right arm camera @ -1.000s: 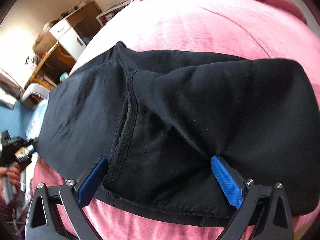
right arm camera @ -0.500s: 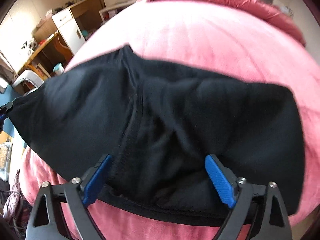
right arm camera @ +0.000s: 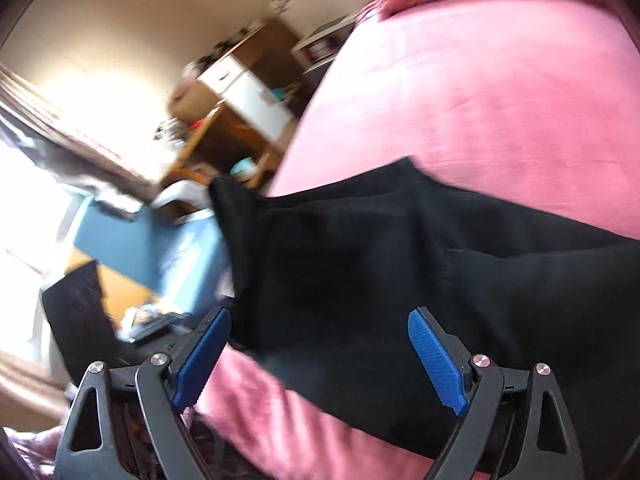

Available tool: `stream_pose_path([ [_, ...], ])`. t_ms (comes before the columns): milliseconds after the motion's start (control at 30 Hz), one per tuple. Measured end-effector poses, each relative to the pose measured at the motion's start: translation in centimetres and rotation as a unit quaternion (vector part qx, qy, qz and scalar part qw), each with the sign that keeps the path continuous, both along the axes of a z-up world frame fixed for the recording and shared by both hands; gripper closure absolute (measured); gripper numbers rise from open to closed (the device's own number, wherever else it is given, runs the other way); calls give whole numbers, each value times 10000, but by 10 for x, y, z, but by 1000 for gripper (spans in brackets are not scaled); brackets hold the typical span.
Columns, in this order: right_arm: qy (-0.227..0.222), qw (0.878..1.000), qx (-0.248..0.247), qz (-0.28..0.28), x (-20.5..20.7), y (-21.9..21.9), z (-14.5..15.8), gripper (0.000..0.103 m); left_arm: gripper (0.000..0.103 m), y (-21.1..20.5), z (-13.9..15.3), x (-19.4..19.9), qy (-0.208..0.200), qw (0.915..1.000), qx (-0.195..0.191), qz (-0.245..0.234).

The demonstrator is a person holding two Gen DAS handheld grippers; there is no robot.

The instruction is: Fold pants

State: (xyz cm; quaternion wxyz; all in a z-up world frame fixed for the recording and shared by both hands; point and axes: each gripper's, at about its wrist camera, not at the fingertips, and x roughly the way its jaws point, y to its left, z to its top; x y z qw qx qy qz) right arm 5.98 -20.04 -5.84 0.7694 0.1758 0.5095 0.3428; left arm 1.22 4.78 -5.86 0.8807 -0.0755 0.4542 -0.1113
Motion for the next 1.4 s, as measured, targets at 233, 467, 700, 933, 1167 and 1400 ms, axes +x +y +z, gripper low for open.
stream_pose_path([
  [233,198,9948,162,990,36,65,2,16,94,-7,-3,0,33,9999,32,-102],
  [467,342,9830,-128,1800,65,138,-9,16,94,-10,-5,1,28,9999,43,-122],
  [700,371,9665,-883,2383,67,189,-35,60,94,-11,-6,0,9,9998,74,-163],
  [933,173,9651,-1141,2351,60,189,-42,90,90,16,5,-12,-68,9983,-522,-247],
  [1167,239,9768,-781,1982,56,161,-25,90,79,110,19,-29,-278,9802,-1797,787],
  [1400,-49,9854,-132,1700,35,120,24,90,76,141,-2,-26,69,9718,-1807,1514],
])
